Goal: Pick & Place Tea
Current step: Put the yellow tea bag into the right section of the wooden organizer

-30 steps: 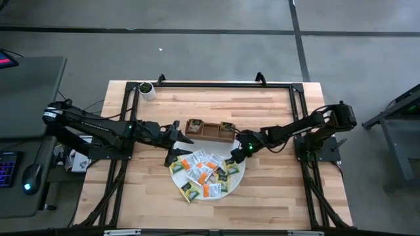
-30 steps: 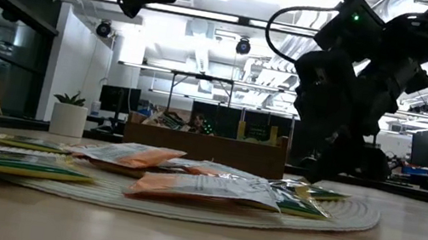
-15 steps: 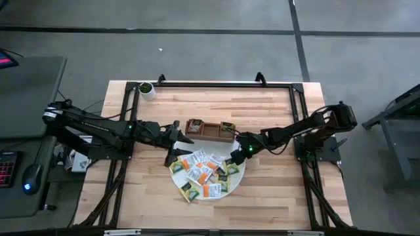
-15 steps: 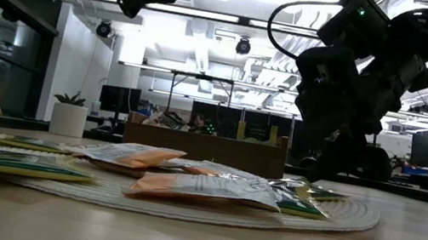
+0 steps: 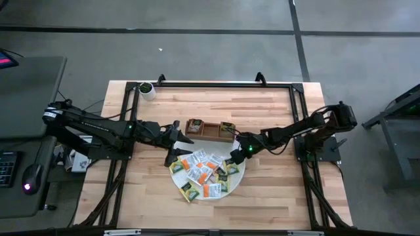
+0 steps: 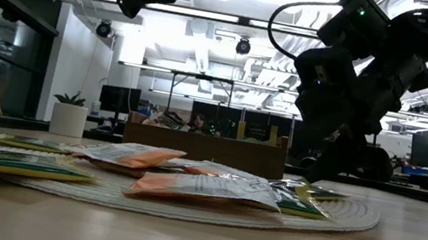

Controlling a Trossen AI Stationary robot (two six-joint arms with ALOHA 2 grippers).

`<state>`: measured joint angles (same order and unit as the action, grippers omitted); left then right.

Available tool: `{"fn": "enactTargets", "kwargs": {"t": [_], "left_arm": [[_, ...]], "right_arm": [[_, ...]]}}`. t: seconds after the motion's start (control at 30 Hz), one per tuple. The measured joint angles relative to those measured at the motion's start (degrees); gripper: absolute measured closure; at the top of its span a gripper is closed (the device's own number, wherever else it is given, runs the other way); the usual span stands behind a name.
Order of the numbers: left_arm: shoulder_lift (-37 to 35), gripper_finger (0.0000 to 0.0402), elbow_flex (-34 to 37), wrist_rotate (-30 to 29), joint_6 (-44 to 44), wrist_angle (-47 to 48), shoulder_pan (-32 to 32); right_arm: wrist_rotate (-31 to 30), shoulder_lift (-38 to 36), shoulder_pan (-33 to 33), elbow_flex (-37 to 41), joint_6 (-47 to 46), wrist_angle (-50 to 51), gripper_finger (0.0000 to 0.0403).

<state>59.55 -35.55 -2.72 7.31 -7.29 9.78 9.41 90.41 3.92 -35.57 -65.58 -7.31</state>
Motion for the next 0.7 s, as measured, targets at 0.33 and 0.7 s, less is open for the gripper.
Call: {"fn": "enactTargets", "kwargs": {"t": [0.33,0.7], "left_arm": [[0.0,0.0209,0.0,0.0,0.0,0.0,0.0],[0.0,0.0209,0.0,0.0,0.0,0.0,0.0]], "right_arm": [[0.4,0.0,0.1,0.0,-1.0,-0.2,0.021],[-1.7,0.0,1.8,0.0,-6.3,-0.3,0.021]]}}
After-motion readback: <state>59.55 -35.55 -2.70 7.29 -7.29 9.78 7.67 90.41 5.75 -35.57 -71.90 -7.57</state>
